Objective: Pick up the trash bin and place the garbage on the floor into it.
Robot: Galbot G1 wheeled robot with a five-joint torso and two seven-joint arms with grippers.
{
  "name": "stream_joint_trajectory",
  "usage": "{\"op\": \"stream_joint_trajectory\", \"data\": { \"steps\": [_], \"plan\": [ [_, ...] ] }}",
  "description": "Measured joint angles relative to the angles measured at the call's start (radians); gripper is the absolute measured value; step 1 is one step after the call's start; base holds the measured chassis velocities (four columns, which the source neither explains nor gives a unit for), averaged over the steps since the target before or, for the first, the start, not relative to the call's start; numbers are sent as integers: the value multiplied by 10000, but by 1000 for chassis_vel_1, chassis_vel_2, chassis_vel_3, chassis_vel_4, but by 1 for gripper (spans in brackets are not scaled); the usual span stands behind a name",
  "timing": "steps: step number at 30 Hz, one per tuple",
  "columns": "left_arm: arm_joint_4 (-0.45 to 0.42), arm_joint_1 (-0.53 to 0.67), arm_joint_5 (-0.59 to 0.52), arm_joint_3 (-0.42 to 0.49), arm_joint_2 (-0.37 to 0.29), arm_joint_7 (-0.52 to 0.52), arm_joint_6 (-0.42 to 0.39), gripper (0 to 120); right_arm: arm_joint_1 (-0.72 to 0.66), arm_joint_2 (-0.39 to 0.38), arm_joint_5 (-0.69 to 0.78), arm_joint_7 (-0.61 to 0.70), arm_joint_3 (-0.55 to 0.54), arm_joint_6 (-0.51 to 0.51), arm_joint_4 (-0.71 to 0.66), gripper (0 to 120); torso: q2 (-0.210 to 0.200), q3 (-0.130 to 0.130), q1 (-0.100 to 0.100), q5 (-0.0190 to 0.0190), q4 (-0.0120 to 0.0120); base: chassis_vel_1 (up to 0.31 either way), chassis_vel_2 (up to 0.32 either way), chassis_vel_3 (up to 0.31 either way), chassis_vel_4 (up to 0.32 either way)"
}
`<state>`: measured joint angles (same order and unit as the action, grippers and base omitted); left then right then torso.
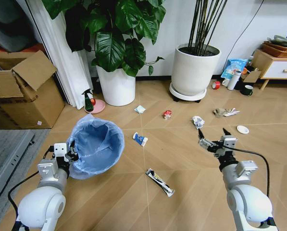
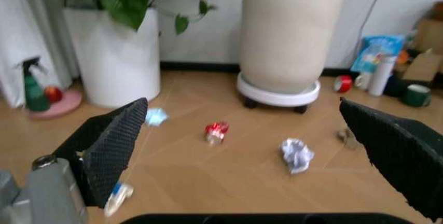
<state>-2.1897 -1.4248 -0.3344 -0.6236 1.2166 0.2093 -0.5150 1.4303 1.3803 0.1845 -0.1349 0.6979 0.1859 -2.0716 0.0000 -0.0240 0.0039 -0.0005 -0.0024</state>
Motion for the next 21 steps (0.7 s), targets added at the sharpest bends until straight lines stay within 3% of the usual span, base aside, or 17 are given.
{"op": "stream_joint_trajectory", "data": {
  "steps": [6,13,21],
  "plan": [
    [293,73,-15,15,2,-244,6,0,-186,-1029,240,-626,-486,-5,1177,100,0,3,-4,-2,-4,18,-72,-51,57],
    [297,-188,-106,-317,-40,-304,-333,0,-840,-2567,141,-949,-2329,94,2956,100,0,0,-2,-4,3,0,0,0,0],
    [305,-45,-325,-220,-72,-238,-570,0,-1847,-2418,-215,-1065,-4173,105,5066,100,0,0,-1,-1,0,0,0,0,0]
  ]
}}
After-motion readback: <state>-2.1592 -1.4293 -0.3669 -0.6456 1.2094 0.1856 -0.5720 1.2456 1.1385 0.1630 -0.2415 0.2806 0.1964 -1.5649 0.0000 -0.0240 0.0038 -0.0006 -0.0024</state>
